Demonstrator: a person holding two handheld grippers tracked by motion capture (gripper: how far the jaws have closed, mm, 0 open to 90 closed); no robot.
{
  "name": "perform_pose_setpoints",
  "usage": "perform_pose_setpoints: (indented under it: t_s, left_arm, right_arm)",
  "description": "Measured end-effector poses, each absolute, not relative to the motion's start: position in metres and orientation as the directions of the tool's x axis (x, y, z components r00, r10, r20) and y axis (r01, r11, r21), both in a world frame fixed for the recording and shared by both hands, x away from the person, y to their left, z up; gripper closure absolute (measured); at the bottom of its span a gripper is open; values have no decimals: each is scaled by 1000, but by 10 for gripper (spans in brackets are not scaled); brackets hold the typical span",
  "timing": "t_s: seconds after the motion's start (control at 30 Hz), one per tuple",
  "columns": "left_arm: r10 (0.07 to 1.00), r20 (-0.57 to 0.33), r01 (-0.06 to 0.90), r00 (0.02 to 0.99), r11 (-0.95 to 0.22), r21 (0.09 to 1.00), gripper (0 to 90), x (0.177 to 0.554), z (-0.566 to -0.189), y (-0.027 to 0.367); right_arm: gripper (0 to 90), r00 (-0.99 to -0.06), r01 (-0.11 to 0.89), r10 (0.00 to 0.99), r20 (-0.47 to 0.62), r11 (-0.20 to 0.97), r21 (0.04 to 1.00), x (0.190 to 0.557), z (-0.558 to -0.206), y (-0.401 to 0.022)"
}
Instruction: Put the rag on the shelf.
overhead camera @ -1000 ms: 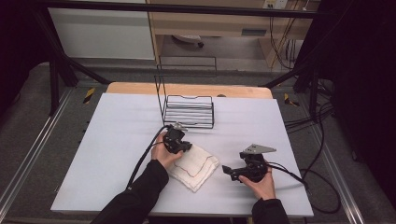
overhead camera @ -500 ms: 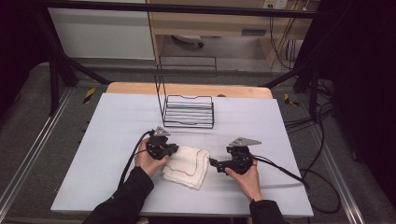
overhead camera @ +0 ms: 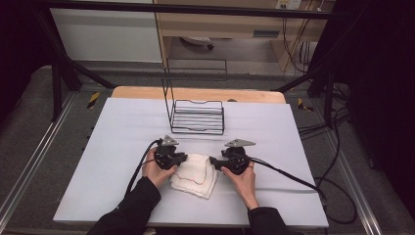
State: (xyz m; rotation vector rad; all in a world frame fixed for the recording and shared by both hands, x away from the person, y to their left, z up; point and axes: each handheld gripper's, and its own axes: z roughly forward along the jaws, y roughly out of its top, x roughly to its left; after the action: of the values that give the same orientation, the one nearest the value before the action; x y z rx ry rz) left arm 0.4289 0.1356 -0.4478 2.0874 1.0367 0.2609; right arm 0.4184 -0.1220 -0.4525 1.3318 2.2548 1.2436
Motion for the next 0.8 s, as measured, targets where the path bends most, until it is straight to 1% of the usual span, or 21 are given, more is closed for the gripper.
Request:
perform_pose_setpoints:
  t_s: [0.13,0.2,0.27,0.33,0.5,0.57,0.6,0.7,0.8]
  left_arm:
    - [746,-154,589,648,-362,722,795,429,-448,136]
    - [746,-174,599,643,-349,721,788,430,-448,137]
    - [746,-187,604,640,-337,722,782,431,-447,137]
    - [747,-198,608,635,-325,724,767,431,-446,138]
    - [752,-219,612,622,-292,735,688,434,-445,141]
    - [760,-210,612,615,-293,734,665,435,-445,142]
    - [763,-207,616,612,-296,730,665,436,-445,143]
    - [762,-217,625,611,-296,723,660,438,-447,143]
    - [755,-231,635,614,-299,712,698,440,-449,141]
  right_arm:
    - [473,-557,609,809,188,243,755,419,-454,-117]
    - [504,-549,624,813,193,245,742,418,-455,-117]
    - [552,-548,636,813,199,250,730,417,-455,-117]
    - [624,-543,654,810,220,243,716,416,-454,-117]
    - [713,-523,687,811,260,221,692,413,-453,-117]
    - [760,-519,698,809,276,214,684,412,-453,-116]
    - [760,-519,698,809,276,214,684,412,-453,-116]
    - [804,-526,697,801,285,213,685,412,-453,-117]
    - [828,-528,694,799,288,210,689,412,-453,-117]
